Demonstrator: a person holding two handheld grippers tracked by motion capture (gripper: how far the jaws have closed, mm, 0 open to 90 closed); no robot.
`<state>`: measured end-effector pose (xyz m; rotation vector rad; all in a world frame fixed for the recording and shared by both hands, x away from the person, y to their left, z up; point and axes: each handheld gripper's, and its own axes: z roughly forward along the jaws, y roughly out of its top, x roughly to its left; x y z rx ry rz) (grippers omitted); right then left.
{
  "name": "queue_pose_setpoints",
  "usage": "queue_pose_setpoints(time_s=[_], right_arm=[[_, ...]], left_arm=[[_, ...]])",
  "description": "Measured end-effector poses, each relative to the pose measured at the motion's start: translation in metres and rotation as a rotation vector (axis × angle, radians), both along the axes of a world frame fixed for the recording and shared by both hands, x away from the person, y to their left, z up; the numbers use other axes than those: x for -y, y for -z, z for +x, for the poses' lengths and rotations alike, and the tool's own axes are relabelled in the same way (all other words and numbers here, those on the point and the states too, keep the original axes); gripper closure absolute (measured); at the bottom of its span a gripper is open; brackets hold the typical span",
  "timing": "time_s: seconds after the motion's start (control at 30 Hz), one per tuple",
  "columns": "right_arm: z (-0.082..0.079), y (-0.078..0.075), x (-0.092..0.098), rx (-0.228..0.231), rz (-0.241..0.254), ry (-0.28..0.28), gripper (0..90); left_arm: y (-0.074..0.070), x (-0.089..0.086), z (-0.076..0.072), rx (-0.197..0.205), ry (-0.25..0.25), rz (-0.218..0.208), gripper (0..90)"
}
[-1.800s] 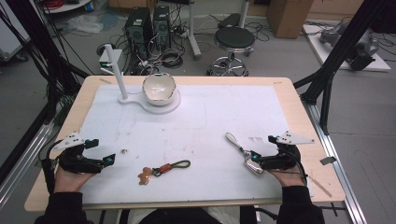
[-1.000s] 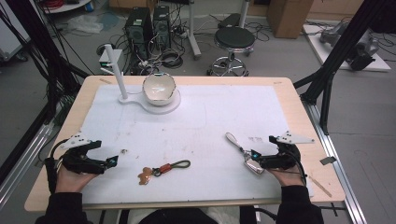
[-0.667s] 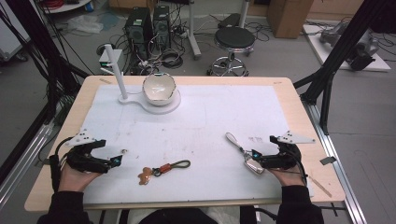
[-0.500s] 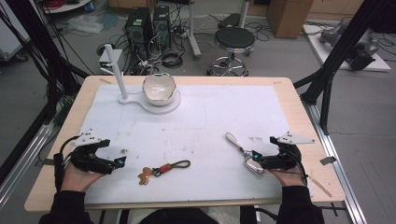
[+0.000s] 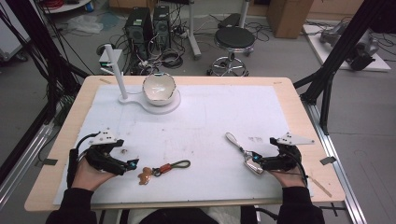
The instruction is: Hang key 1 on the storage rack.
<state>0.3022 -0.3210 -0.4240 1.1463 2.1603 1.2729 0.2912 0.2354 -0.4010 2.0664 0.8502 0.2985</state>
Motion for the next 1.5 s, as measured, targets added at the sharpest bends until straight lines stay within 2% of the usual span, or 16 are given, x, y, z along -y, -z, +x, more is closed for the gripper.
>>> queue_pose_setpoints(time_s=[0.3, 0.53, 0.9, 1.0, 1.1, 1.13, 1.23, 1.4, 1.5], right_arm=[[0.0, 0.001, -0.001, -0.007, -0.009, -0.008, 0.8], [0.0, 0.001, -0.001, -0.008, -0.012, -0.009, 0.8], [0.001, 0.002, -0.003, -0.01, -0.025, -0.015, 0.8], [0.001, 0.002, -0.003, -0.01, -0.03, -0.014, 0.8], [0.0, 0.002, -0.003, -0.013, -0.029, -0.014, 0.8], [0.0, 0.002, -0.003, -0.013, -0.033, -0.013, 0.8], [0.0, 0.002, -0.004, -0.014, -0.036, -0.017, 0.8], [0.0, 0.003, -0.004, -0.017, -0.037, -0.018, 0.8], [0.001, 0.003, -0.004, -0.016, -0.036, -0.017, 0.8]], left_arm=[[0.0, 0.018, 0.002, -0.01, 0.044, 0.019, 1.7], [0.004, 0.043, 0.003, -0.034, 0.11, 0.068, 1.8], [0.01, 0.072, 0.003, -0.051, 0.183, 0.114, 1.8], [0.012, 0.079, 0.003, -0.055, 0.2, 0.134, 2.3], [0.014, 0.083, 0.003, -0.062, 0.207, 0.136, 2.3], [0.015, 0.087, 0.003, -0.067, 0.226, 0.155, 2.6], [0.017, 0.091, 0.002, -0.074, 0.236, 0.166, 3.0], [0.023, 0.099, 0.002, -0.079, 0.261, 0.212, 5.0], [0.024, 0.102, 0.001, -0.082, 0.278, 0.217, 7.2]])
